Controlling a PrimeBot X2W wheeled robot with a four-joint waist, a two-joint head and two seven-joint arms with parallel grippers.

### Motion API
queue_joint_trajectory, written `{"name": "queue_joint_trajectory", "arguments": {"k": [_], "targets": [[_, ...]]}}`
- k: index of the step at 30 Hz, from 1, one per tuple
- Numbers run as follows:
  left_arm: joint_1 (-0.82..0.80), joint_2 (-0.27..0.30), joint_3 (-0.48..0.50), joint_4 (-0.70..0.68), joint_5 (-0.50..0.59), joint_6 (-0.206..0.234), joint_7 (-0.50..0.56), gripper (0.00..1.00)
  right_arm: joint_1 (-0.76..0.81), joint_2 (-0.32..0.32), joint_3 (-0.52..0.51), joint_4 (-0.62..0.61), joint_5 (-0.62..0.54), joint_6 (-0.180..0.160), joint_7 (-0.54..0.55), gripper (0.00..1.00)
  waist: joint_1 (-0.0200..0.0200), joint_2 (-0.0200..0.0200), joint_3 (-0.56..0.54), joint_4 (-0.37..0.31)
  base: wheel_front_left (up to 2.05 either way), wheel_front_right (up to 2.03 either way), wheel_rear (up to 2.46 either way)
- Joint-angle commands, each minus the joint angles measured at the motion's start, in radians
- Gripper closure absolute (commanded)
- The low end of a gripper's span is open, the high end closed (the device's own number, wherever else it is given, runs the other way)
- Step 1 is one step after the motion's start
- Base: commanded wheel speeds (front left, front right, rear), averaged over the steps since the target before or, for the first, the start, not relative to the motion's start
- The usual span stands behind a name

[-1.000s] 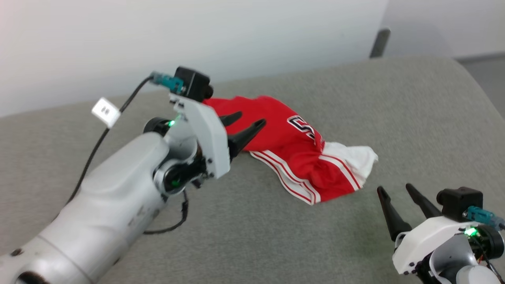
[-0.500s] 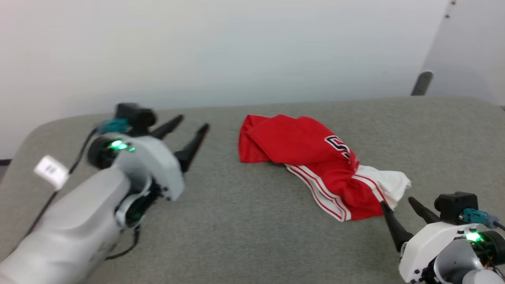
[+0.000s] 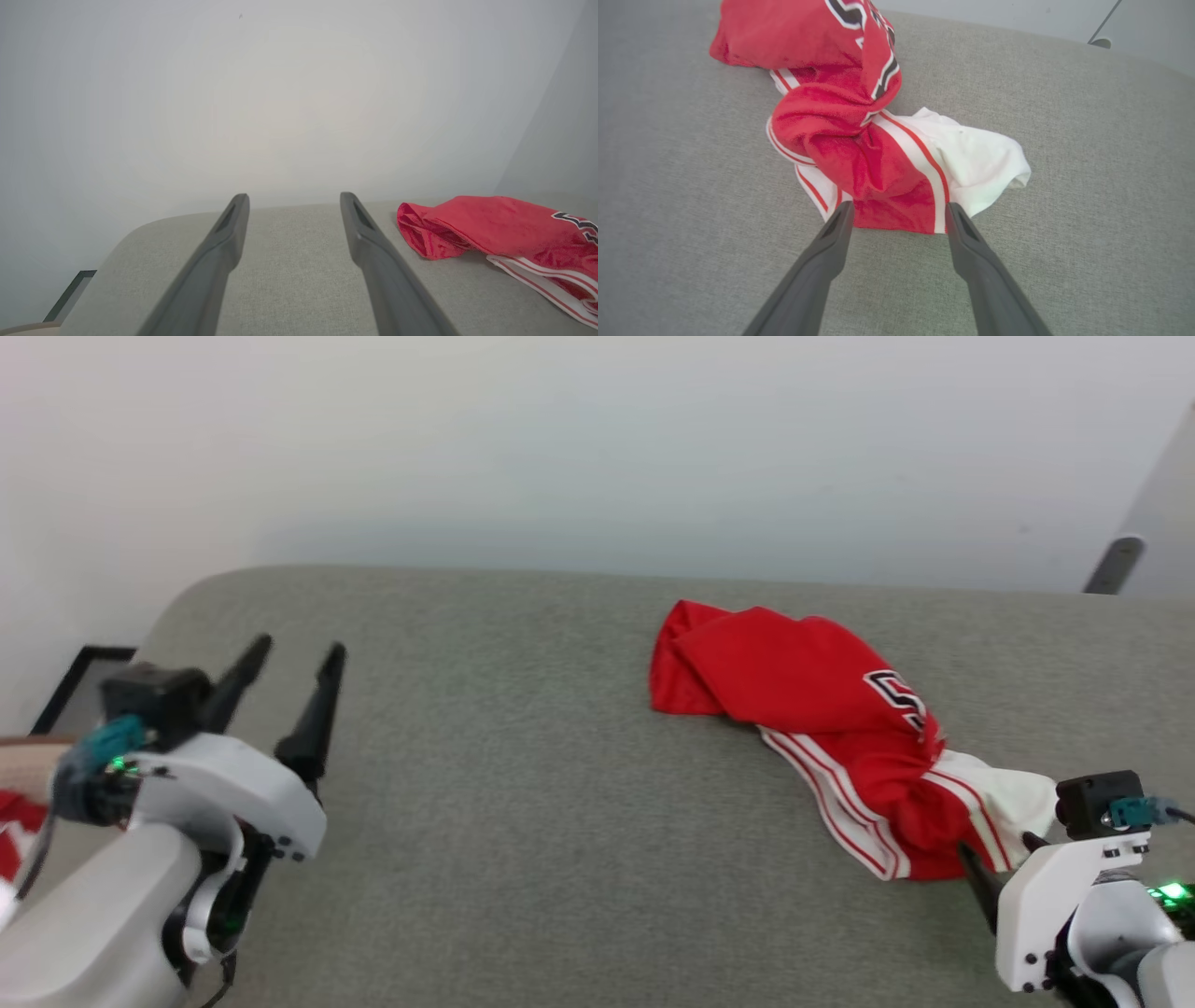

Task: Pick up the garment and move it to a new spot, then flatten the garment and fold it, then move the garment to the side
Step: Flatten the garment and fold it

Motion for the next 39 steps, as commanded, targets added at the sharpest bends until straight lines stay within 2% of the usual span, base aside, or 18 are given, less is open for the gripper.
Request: {"name": "queue_joint_trajectory", "arguments": {"k": [1,5,12,20,21,22,26,30,39], "targets": [[0.03,-0.006,0.025,-0.014,0.021,0.008,0.0,0.0,-0.013,-0.01,-0.003,0.008,-0.008,-0.001,0.01,0.0,0.0,0.0,0.019,0.033,0.0,0.0,0.0],[0.148,-0.031,0.167,-0.087,0.096,0.037,-0.001,0.0,-0.043,-0.009,-0.015,0.057,-0.011,-0.001,0.052,0.0,0.0,0.0,0.036,0.06,0.0,0.0,0.0],[0.325,-0.108,0.368,-0.143,0.228,0.046,-0.001,0.0,-0.111,-0.014,-0.037,0.18,-0.04,-0.001,0.096,0.0,0.0,0.0,0.076,0.102,0.0,0.0,0.0],[0.428,-0.236,0.522,-0.112,0.336,-0.018,-0.001,0.0,-0.179,-0.013,-0.043,0.385,-0.075,-0.001,0.128,0.0,0.0,0.0,0.106,0.133,0.0,0.0,0.0],[0.436,-0.25,0.536,-0.109,0.348,-0.028,-0.001,0.0,-0.185,-0.013,-0.033,0.413,-0.076,-0.001,0.135,0.15,0.0,0.0,0.108,0.135,0.0,0.0,0.0],[0.446,-0.264,0.552,-0.104,0.355,-0.034,-0.001,0.0,-0.194,-0.013,-0.023,0.435,-0.069,-0.001,0.134,1.0,0.0,0.0,0.108,0.137,0.0,0.0,0.0],[0.479,-0.311,0.605,-0.093,0.39,-0.065,-0.001,0.0,-0.222,-0.022,0.02,0.47,-0.043,-0.001,0.131,1.0,0.0,0.0,0.106,0.135,0.0,0.0,0.0],[0.508,-0.344,0.652,-0.081,0.417,-0.087,-0.001,0.0,-0.233,-0.043,0.079,0.443,-0.001,0.0,0.16,1.0,0.0,0.0,0.095,0.12,0.0,0.0,0.0],[0.58,-0.377,0.713,-0.083,0.454,-0.109,-0.001,0.0,-0.131,-0.154,0.178,0.172,0.152,-0.001,0.266,1.0,0.0,0.0,0.055,0.078,0.0,0.0,0.0]]}}
